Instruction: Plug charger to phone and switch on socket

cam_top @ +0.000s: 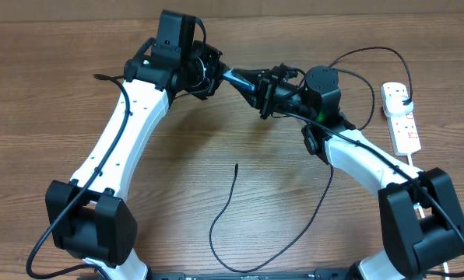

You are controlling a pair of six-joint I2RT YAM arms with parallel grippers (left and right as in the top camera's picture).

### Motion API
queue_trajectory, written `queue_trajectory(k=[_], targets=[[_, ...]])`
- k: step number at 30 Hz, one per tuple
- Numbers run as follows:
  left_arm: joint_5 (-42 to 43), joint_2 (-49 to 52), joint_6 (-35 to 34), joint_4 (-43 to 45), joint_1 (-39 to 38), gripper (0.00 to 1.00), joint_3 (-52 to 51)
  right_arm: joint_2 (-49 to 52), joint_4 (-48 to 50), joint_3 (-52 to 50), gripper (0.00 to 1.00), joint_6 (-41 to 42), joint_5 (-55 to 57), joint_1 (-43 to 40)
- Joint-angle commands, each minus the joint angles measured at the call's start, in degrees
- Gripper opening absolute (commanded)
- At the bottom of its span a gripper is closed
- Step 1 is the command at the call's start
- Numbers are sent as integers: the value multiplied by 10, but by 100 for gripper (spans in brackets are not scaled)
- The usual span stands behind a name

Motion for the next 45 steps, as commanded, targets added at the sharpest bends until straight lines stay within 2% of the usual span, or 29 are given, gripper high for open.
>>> queue_trajectory(k=[1, 5, 7, 11, 13, 18, 19, 23, 30, 36, 38, 42, 44, 45], targets=[[-2, 6, 15, -3, -4, 4, -3, -12, 11, 12, 32, 79, -5, 0], [-1, 6, 15, -3, -4, 5, -3, -12, 11, 12, 38, 79, -5, 0], [-1, 6, 21, -2, -4, 4, -3, -12, 11, 12, 44, 79, -5, 0], [-2, 6, 47, 2, -2, 4, -3, -12, 11, 12, 60, 79, -8, 0], [0, 6, 59, 2, 5, 4, -3, -12, 11, 12, 74, 79, -16, 0], [19, 6, 85, 3, 26, 5, -3, -12, 11, 12, 98, 76, -26, 0], [30, 6, 96, 3, 34, 4, -3, -12, 11, 12, 100, 66, -30, 0], [89, 6, 150, 3, 69, 4, -3, -12, 10, 12, 100, -8, -72, -1], [258, 6, 318, -3, 159, 4, -3, -12, 9, 12, 100, -234, -165, -18], [477, 6, 460, -6, 221, 4, -3, -12, 10, 12, 100, -270, -213, -28], [531, 6, 556, -53, 237, 4, -3, -12, 13, 12, 100, -323, -225, -28], [484, 6, 641, -142, 242, 4, -3, -12, -2, 12, 100, -368, -231, -27], [429, 6, 655, -195, 242, 4, -3, -12, -6, 12, 100, -371, -231, -27], [388, 6, 679, -226, 242, 5, -3, -13, -6, 13, 100, -403, -223, -27]])
